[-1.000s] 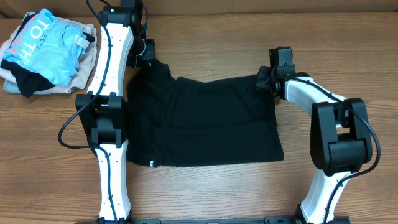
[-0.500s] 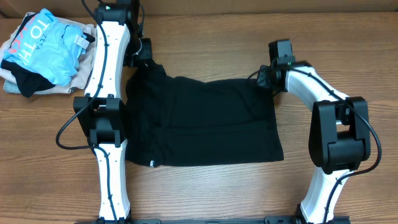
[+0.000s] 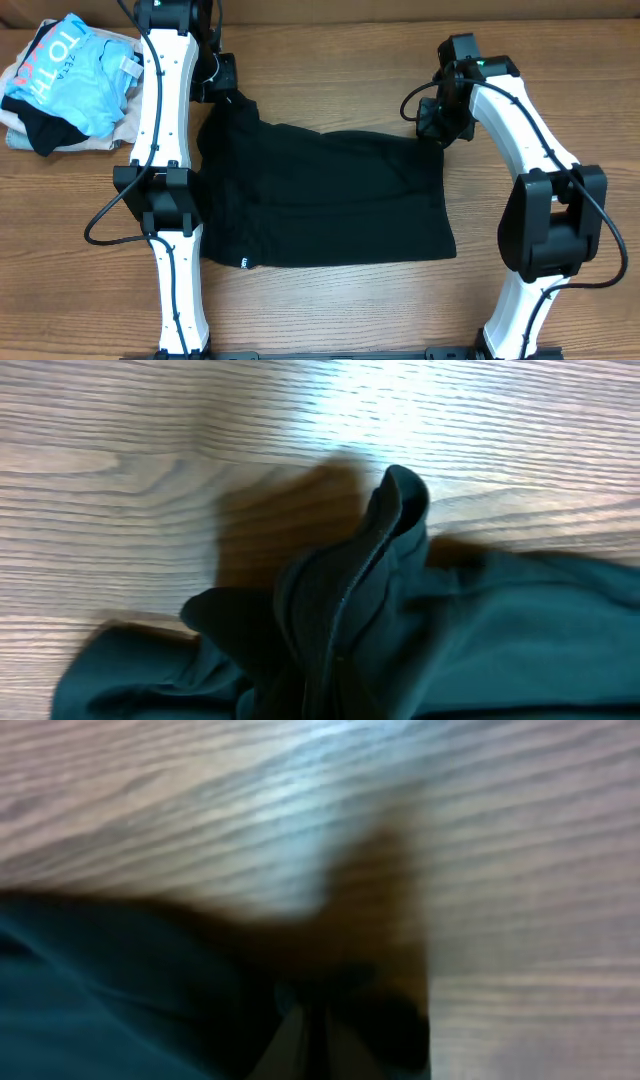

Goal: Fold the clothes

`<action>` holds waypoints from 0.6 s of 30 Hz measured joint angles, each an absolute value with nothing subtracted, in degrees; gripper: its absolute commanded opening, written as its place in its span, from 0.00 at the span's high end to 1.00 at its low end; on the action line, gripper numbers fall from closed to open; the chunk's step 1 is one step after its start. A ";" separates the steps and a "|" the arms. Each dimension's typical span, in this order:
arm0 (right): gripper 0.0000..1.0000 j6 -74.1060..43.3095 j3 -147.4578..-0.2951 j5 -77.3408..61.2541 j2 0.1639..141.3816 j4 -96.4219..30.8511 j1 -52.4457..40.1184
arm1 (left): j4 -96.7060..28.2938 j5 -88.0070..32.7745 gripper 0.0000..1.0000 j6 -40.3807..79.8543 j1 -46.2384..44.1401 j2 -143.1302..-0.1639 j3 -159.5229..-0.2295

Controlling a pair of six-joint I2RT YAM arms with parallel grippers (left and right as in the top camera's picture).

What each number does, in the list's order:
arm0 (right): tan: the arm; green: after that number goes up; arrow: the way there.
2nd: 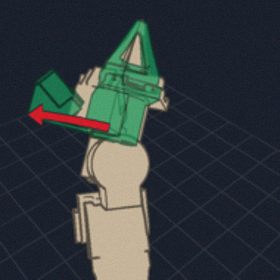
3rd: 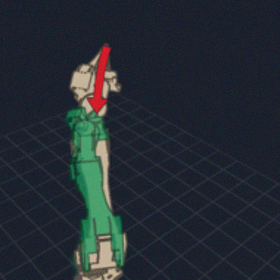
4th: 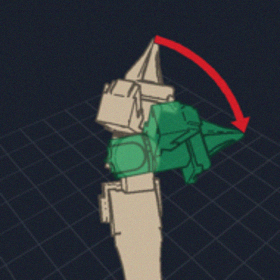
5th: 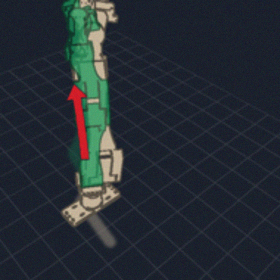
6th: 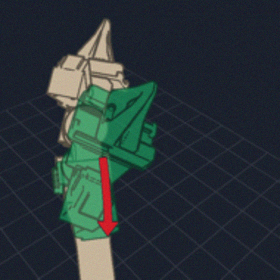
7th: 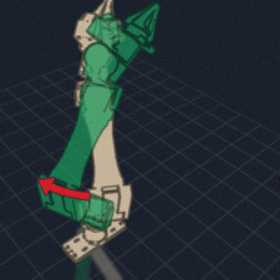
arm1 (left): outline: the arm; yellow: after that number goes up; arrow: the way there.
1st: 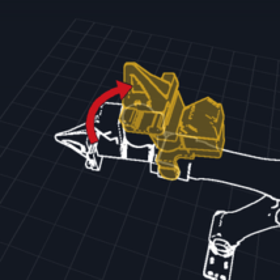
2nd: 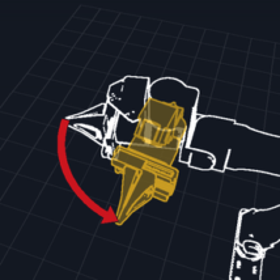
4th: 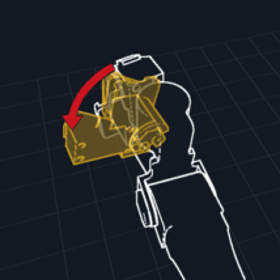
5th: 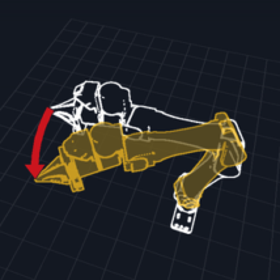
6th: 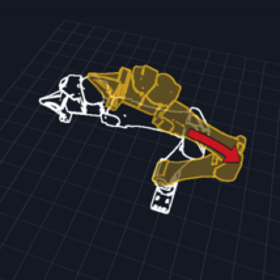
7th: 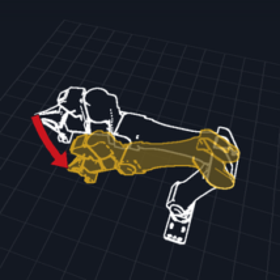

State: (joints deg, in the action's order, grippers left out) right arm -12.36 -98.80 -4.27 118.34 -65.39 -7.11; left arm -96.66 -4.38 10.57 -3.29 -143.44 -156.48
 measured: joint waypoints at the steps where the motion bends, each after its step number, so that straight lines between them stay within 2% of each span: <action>1: 0.96 -12.19 -98.80 -4.56 117.67 -66.24 -7.11 | -96.66 -4.80 0.96 10.59 -3.29 -143.44 -156.46; 4: 0.96 -12.12 -98.80 -5.15 114.96 -68.42 -7.11 | -96.62 -5.43 0.96 10.59 -3.51 -142.39 -154.54; 11: 0.96 -11.99 -98.28 -5.69 110.63 -72.66 -7.11 | -96.44 -1.45 0.96 11.64 -5.28 -133.12 -138.85; 18: 0.96 -12.40 -88.79 -5.69 110.54 -71.59 -7.11 | -96.44 5.23 0.96 14.98 -5.87 -128.70 -122.74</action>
State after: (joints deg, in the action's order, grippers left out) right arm -12.40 -88.79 -5.69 110.54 -71.59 -7.11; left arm -96.44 5.23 14.98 -5.87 -128.70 -122.74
